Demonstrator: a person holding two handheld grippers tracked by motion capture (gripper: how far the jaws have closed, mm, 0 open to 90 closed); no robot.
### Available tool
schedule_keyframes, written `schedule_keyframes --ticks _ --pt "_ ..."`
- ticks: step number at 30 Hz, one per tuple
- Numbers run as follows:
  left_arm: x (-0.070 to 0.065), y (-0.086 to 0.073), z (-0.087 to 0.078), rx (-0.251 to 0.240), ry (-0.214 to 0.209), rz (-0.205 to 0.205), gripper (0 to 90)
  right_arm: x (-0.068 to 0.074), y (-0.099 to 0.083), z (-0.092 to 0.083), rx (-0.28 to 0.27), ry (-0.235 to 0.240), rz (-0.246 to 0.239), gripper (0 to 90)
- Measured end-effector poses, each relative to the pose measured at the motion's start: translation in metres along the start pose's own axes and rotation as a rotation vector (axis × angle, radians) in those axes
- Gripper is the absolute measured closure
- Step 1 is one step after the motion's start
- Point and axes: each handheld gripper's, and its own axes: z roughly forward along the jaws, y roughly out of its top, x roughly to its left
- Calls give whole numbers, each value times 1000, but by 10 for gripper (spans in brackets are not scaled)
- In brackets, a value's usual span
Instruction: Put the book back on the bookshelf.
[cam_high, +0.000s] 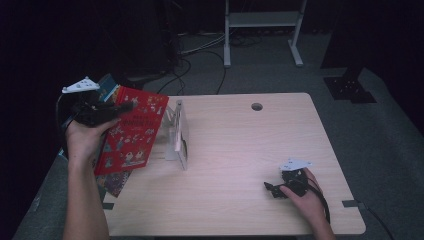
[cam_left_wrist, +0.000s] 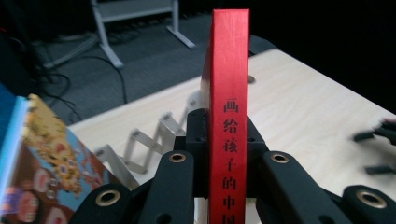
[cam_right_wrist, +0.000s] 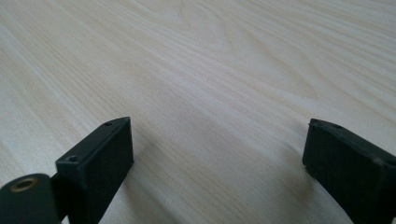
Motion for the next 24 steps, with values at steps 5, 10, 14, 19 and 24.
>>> schedule_keyframes --ticks 5,10,14,19,24 --pt "2 -2 1 -53 72 -19 795 0 0 0 1 0 0 76" --pt "3 -5 6 -91 121 -25 796 0 0 0 0 0 0 76" --pt "4 -9 12 -128 149 -34 796 0 0 0 0 1 0 76" --pt "5 -13 21 -164 179 -38 796 0 0 0 0 1 0 76" --pt "7 -15 28 -171 195 -42 796 0 0 0 0 1 0 76"
